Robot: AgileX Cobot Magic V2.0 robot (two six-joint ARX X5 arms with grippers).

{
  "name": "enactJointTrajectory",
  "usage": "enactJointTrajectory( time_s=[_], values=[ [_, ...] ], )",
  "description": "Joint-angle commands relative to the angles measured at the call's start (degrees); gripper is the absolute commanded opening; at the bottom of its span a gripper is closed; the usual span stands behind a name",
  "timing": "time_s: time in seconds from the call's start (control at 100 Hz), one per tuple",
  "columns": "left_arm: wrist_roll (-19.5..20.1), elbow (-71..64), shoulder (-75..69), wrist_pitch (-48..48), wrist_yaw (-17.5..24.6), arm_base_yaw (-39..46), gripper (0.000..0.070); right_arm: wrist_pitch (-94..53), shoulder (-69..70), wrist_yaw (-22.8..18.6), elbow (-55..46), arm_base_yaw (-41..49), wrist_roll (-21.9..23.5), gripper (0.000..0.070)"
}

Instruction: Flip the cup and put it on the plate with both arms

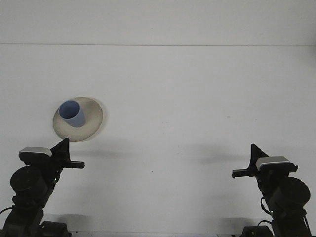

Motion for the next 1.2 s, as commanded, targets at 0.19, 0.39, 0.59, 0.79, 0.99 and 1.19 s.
enactJointTrajectory(
  time_s=[0.19,0.39,0.59,0.79,0.99,1.19],
  values=[
    [1.0,-1.7,-1.7,5.4,-0.2,-0.1,0.0011,0.5,0.1,0.2,0.7,0.1,-0.4,0.0000],
    [3.7,-10.1,-8.0,15.3,-0.2,-0.1,0.0011,0.5,0.1,0.2,0.7,0.1,-0.4,0.0000],
    [3.5,-20.5,-16.6,21.2,-0.2,0.1,0.0011,0.5,0.1,0.2,0.7,0.1,-0.4,0.0000],
    [3.1,-27.4,-24.7,21.7,-0.2,1.6,0.0011,0.6,0.1,0.2,0.7,0.1,-0.4,0.0000],
    [3.0,-30.3,-26.8,23.8,-0.2,2.3,0.0011,0.6,0.1,0.2,0.7,0.1,-0.4,0.0000],
    [3.3,-30.7,-26.8,24.6,-0.2,2.3,0.0011,0.6,0.1,0.2,0.7,0.1,-0.4,0.0000]
  ],
)
